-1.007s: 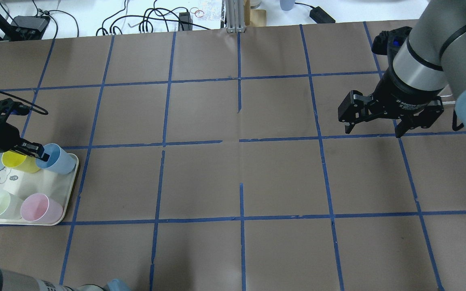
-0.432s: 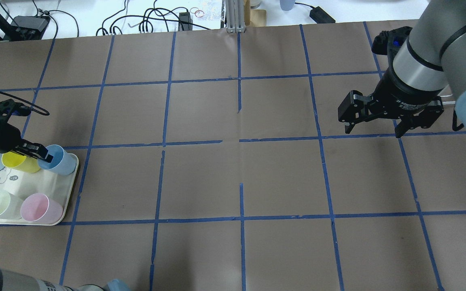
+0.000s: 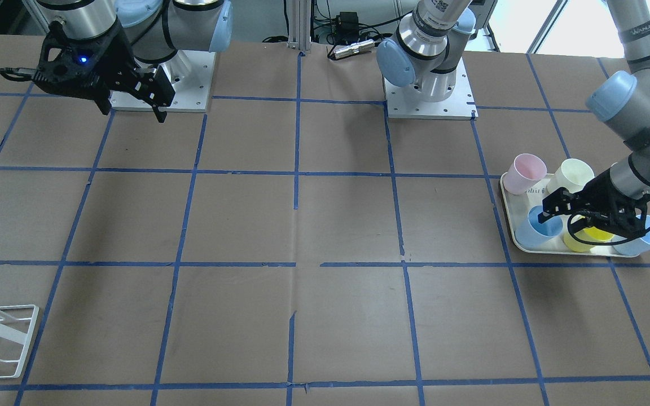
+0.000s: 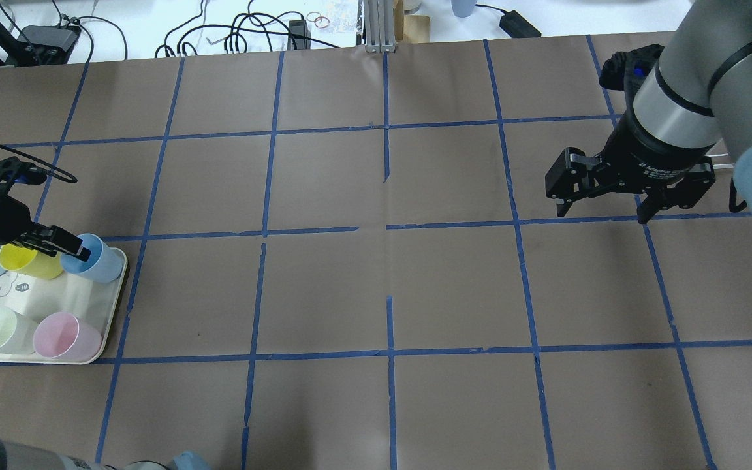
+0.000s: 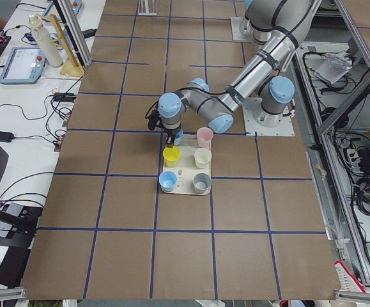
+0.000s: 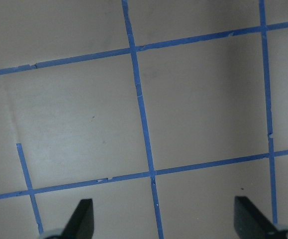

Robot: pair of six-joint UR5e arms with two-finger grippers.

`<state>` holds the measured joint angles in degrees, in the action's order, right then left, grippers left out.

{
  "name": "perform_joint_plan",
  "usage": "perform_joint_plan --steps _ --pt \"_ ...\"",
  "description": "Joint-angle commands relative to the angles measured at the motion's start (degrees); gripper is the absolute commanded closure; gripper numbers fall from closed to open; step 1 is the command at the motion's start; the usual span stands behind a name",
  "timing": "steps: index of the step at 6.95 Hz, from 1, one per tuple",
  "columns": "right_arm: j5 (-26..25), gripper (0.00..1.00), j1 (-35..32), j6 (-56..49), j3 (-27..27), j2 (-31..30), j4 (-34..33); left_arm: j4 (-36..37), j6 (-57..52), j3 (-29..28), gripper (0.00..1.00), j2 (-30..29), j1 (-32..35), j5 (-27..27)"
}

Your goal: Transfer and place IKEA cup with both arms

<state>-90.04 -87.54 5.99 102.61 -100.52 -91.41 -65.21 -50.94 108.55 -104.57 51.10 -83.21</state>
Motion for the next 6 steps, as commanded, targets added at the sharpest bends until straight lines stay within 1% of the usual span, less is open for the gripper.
perform_joint_plan --steps 1,2,3,4,5,6 --pt "0.04 0.0 0.0 -0.01 -0.22 0.15 -0.26 -7.53 1.2 -3.94 0.13 1.91 0.49 -0.02" --pt "0.13 0.0 0.0 -0.01 -0.39 0.15 -0.44 -10.78 4.59 -6.39 0.12 3.4 2.58 -0.02" --pt "0.13 0.0 0.09 -0.01 -0.3 0.15 -0.35 -11.6 9.84 -9.2 0.05 4.98 7.39 -0.37" --pt "0.22 0.0 0.0 -0.01 -0.3 0.07 -0.35 -13.87 16.94 -11.93 0.04 6.3 13.18 -3.77" --pt "0.31 0.0 0.09 0.08 -0.3 0.07 -0.35 -16.85 26.07 -14.83 0.0 7.09 19.59 -4.76" --pt "0.13 0.0 0.09 -0.01 -0.39 0.07 -0.44 -19.84 36.25 -19.03 0.0 7.71 26.53 -4.68"
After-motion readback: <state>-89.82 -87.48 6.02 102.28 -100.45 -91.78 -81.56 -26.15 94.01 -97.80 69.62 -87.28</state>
